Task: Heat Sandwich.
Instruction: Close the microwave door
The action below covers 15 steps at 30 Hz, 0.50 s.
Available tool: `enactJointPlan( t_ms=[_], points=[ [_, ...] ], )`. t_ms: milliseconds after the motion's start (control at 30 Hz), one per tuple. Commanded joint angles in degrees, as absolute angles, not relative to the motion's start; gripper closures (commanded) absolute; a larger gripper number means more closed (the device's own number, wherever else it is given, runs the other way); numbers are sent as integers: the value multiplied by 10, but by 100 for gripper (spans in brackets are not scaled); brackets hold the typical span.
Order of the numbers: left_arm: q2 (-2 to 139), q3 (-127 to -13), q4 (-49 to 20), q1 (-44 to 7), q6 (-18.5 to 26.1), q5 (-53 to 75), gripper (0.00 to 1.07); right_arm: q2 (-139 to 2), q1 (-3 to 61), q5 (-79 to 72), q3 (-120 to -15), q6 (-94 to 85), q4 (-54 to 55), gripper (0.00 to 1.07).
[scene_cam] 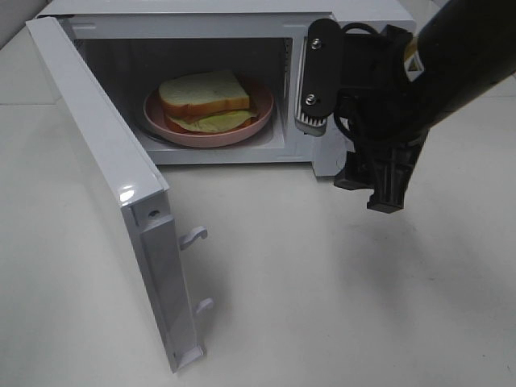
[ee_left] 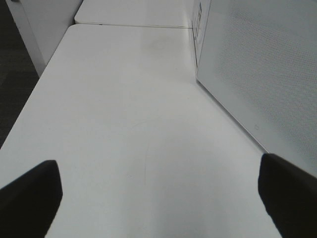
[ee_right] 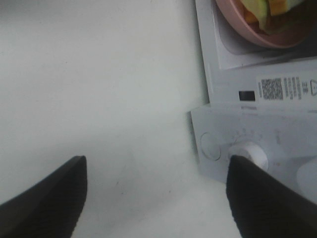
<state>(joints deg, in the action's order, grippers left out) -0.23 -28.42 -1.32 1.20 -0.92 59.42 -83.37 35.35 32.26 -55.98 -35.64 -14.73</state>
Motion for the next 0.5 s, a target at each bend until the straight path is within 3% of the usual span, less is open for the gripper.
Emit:
enactJointPlan(
  t_ms=[33, 500],
  points=[
    [-14, -284, -14, 13, -8, 593, 5, -784, 355, 346, -526, -293, -149, 31],
    [-14, -284, -14, 13, -8, 593, 5, -662, 355, 473, -491, -93, -143, 31]
  ],
)
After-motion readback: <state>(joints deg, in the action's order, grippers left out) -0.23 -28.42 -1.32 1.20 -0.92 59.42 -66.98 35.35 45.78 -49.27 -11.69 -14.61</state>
